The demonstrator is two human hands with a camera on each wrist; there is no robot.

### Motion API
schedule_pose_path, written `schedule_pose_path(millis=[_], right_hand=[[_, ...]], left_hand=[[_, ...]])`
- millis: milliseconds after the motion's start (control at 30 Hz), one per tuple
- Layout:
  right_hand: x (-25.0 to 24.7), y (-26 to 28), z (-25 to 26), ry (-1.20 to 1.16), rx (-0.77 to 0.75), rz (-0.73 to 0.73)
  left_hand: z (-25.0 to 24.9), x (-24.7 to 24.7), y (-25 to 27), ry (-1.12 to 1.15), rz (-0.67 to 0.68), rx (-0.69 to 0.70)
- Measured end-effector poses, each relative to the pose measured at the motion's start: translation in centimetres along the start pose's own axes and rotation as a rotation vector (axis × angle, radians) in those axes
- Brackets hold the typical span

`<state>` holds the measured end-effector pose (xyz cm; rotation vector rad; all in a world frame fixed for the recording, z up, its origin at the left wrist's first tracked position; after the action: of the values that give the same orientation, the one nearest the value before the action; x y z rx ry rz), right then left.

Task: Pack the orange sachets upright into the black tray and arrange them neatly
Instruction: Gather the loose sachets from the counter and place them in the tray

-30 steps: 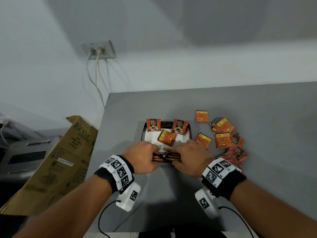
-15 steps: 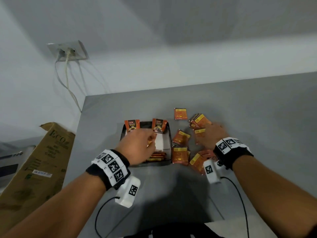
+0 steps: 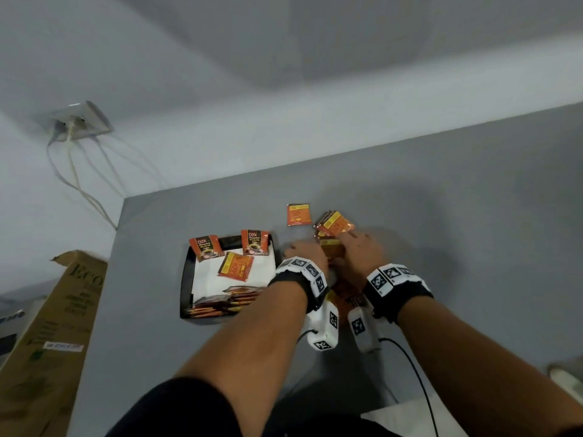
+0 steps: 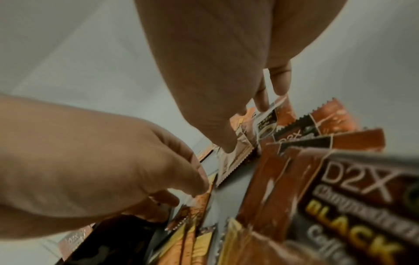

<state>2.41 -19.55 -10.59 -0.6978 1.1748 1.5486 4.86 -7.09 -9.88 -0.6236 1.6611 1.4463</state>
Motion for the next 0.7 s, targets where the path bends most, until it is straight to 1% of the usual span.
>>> schedule_pose_path(millis=[100, 167, 233, 300, 400, 500, 567, 700], right_hand=[[0.1, -0.4, -0.3, 0.05, -0.106, 0.059], [0.3, -0.8, -0.4, 0.089, -0.154, 0.096], [0.4, -1.4, -0.3, 0.135, -0.179, 0.1], [0.5, -2.0, -0.1, 0.149, -0.18, 0.06], [0.6, -2.8, 0.2, 0.099, -0.165, 0.008], [0.0, -3.6, 0.1, -0.004, -0.114, 0.031], [-0.2, -4.1, -0.2, 0.02, -0.121, 0.056], [0.0, -4.4, -0.6, 0.093, -0.14, 0.062]], left_hand=[[-0.1, 0.7, -1.4, -0.018, 0.041, -0.078], [0.0, 0.3, -1.5, -0.007, 0.051, -0.103], [0.1, -0.3, -1.2, 0.002, 0.044, -0.111], [0.1, -0.5, -0.9, -0.006, 0.034, -0.106], [0.0, -0.8, -0.5, 0.018, -0.003, -0.125], [0.3, -0.9, -0.6, 0.212, 0.009, -0.181], [0.3, -0.9, -0.7, 0.283, 0.016, -0.198], [0.3, -0.8, -1.0, 0.195, 0.008, -0.22]])
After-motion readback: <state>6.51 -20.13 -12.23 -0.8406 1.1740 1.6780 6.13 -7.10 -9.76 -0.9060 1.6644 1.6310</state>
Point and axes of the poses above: each hand's wrist, its own y-axis away from the middle knuckle, its own x-axis out of the palm, z = x × y, the point moved 2 cm from there along -y, towards the middle knuckle, and after that the axes turned 8 degrees about z, right-handed, at the moved point
